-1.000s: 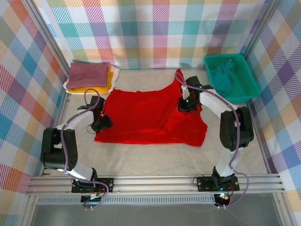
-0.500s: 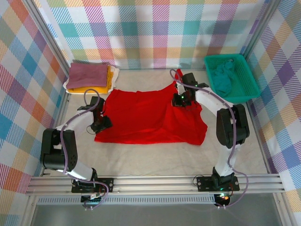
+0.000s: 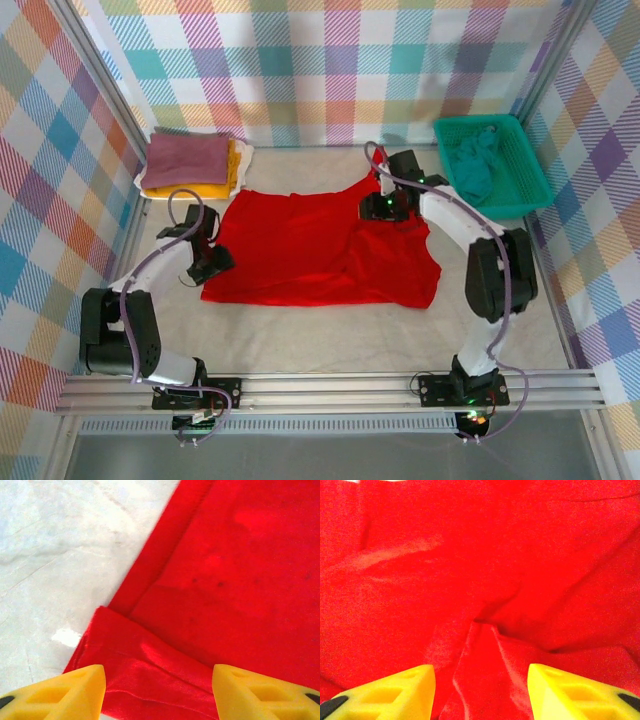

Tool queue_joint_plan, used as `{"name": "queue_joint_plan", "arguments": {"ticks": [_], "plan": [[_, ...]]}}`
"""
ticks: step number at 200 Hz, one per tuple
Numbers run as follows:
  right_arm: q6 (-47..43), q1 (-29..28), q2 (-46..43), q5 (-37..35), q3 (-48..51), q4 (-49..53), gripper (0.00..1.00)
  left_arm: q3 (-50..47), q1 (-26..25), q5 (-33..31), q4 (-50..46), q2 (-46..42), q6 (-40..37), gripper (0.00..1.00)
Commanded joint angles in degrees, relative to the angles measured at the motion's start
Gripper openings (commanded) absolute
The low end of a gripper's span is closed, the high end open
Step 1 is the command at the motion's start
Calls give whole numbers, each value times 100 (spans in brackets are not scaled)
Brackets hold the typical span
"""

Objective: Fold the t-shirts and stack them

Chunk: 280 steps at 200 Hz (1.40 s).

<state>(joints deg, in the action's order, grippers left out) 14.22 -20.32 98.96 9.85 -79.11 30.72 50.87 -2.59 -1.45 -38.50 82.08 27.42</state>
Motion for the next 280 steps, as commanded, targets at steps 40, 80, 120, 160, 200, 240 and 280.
{"name": "queue_joint_plan", "arguments": {"ticks": [40, 80, 120, 160, 200, 240, 280], "plan": [[25, -245, -710, 322, 899, -979, 54, -231, 118, 101, 115, 163, 419, 58], [42, -280, -642, 411, 906, -1029, 55, -279, 118, -40, 114, 248, 430, 57], [76, -306, -621, 457, 913, -1070, 56, -410, 116, -250, 174, 321, 473, 57], [81, -315, -609, 543, 924, -1103, 56, -409, 125, -269, 411, 524, 456, 50], [90, -310, -650, 553, 967, -1101, 56, -281, 121, -329, 376, 539, 388, 30], [131, -324, -616, 623, 968, -1114, 57, -156, 127, -432, 189, 409, 284, 20], [160, -322, -577, 681, 949, -1147, 58, -107, 125, -546, 88, 255, 203, 11]]}}
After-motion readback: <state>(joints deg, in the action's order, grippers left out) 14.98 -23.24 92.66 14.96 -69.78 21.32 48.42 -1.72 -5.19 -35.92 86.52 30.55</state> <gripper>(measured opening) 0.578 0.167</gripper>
